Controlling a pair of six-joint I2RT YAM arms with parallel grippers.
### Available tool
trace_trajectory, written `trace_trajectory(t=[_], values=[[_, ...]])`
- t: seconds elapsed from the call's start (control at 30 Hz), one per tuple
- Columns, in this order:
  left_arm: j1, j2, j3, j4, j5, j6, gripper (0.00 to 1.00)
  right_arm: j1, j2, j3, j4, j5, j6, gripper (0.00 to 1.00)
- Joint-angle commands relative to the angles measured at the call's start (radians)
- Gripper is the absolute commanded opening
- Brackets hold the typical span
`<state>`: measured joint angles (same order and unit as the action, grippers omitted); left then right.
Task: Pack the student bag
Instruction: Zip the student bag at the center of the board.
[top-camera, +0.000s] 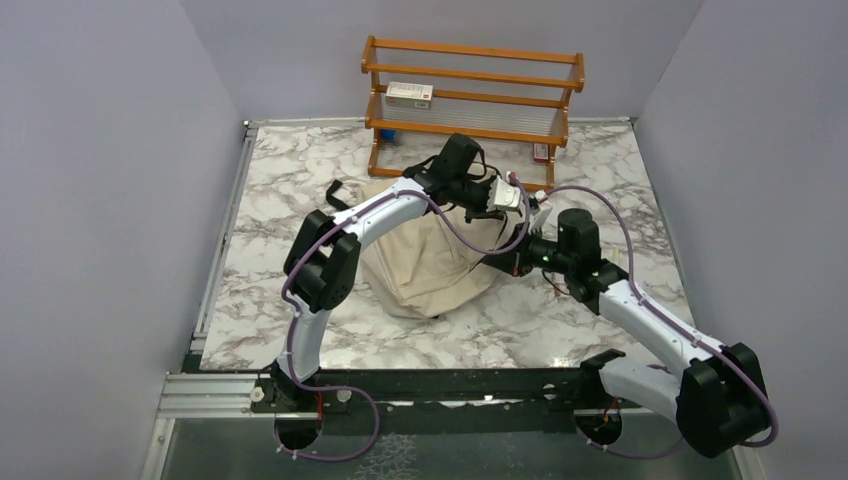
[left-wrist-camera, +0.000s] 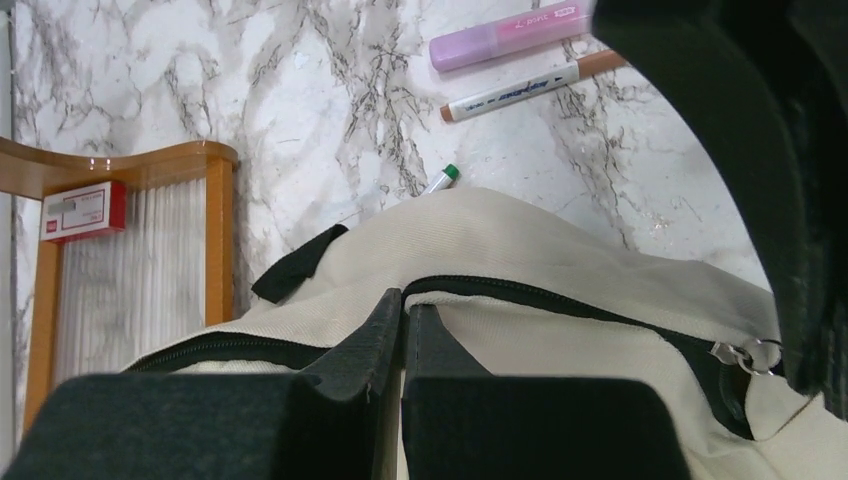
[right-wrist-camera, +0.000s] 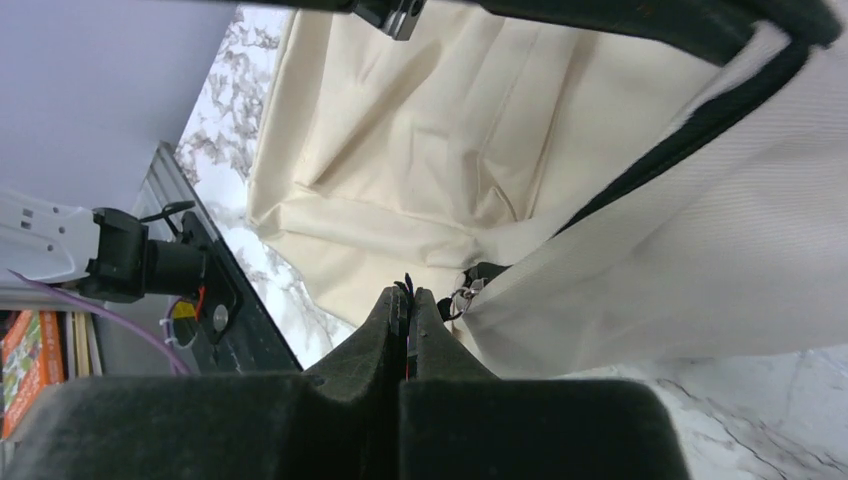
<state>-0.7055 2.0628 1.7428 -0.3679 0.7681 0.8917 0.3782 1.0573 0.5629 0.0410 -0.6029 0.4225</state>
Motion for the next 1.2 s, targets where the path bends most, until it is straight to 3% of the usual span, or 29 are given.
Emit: trace_trajectory(t=[0.0, 0.53, 0.63, 0.73, 0.93, 1.07, 1.1, 1.17], values=[[0.070, 0.012, 0.063, 0.310, -0.125, -0.062, 0.00, 0.104, 0.029, -0.065, 0.006, -0.177, 0.124, 0.01], [0.077, 0.025, 0.074, 0.318, -0.126, -0.091, 0.00, 0.315, 0.152, -0.150, 0.231, -0.066, 0.252, 0.01], [0.077, 0.011, 0.055, 0.308, -0.103, -0.080, 0.00, 0.315, 0.099, -0.154, 0.186, 0.039, 0.256, 0.01], [0.078, -0.018, 0.020, 0.296, -0.065, -0.069, 0.02, 0.316, 0.003, -0.154, 0.112, 0.184, 0.280, 0.08], [0.078, -0.122, -0.108, 0.302, 0.010, -0.059, 0.32, 0.314, -0.185, -0.133, -0.052, 0.436, 0.299, 0.27], [0.077, -0.220, -0.235, 0.333, 0.025, -0.071, 0.52, 0.314, -0.248, -0.072, -0.192, 0.564, 0.269, 0.45], [0.078, -0.245, -0.266, 0.343, 0.022, -0.082, 0.65, 0.314, -0.256, -0.051, -0.226, 0.591, 0.260, 0.48], [0.078, -0.300, -0.329, 0.376, -0.010, -0.131, 0.73, 0.314, -0.266, -0.011, -0.287, 0.666, 0.239, 0.50]])
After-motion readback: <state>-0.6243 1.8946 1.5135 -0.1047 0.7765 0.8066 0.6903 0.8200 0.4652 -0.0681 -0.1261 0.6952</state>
